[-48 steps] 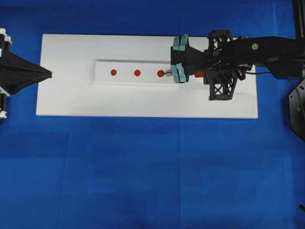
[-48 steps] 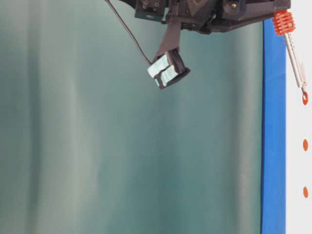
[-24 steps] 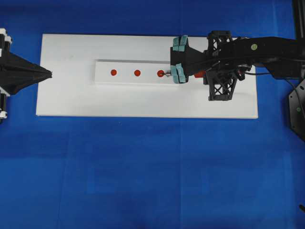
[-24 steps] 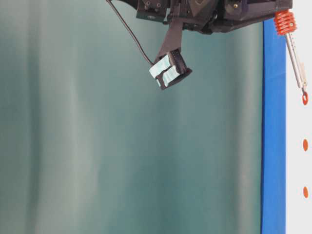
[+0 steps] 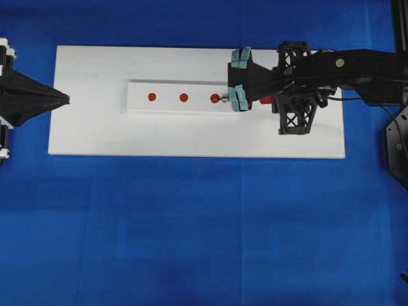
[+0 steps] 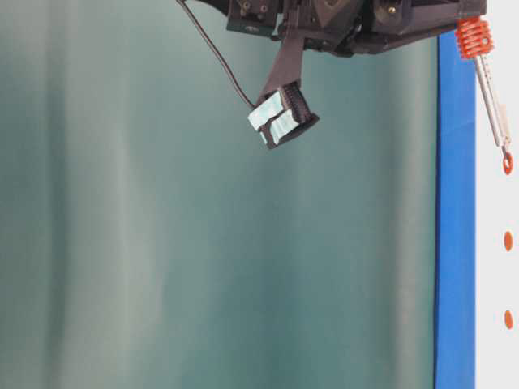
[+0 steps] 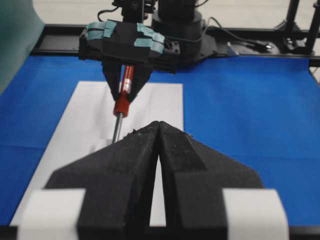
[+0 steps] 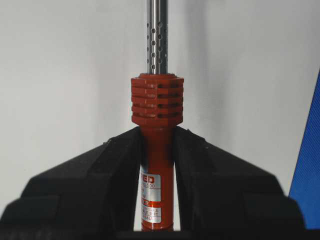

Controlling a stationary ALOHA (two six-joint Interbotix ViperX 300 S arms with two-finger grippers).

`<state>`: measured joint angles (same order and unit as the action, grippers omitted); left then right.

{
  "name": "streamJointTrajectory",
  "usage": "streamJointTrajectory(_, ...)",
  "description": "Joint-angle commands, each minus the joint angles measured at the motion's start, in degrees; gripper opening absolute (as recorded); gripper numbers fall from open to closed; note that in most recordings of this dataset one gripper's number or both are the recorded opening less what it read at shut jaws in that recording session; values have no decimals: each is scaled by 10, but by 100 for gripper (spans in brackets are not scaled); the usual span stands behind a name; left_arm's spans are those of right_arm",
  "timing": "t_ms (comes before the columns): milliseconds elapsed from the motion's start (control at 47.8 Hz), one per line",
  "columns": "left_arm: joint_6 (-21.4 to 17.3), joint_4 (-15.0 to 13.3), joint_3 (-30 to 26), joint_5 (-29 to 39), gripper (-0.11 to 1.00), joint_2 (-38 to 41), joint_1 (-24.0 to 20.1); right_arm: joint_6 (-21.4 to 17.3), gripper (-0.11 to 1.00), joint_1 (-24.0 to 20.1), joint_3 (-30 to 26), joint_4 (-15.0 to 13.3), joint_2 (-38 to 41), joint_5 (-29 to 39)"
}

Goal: Touch the tip of the soldering iron to the mark.
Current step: 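Lower the iron tip onto the rightmost red dot and hold, then lift the iron and carry it toward the front of the table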

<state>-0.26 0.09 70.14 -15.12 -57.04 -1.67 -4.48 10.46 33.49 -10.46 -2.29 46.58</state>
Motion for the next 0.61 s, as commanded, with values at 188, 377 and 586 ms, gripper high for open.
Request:
streamJointTrajectory(188,2,0,-5,-5,0,3,-2,-2,7,-1,-4,1,-7,-4)
streamJointTrajectory(377,2,1,-6,-5,0,3,-2,-3,7,-1,-5,1,-6,-4)
streamJointTrajectory(586,2,0,-6,-5,0,3,-2,-4,7,0,-15,-1,-19,14)
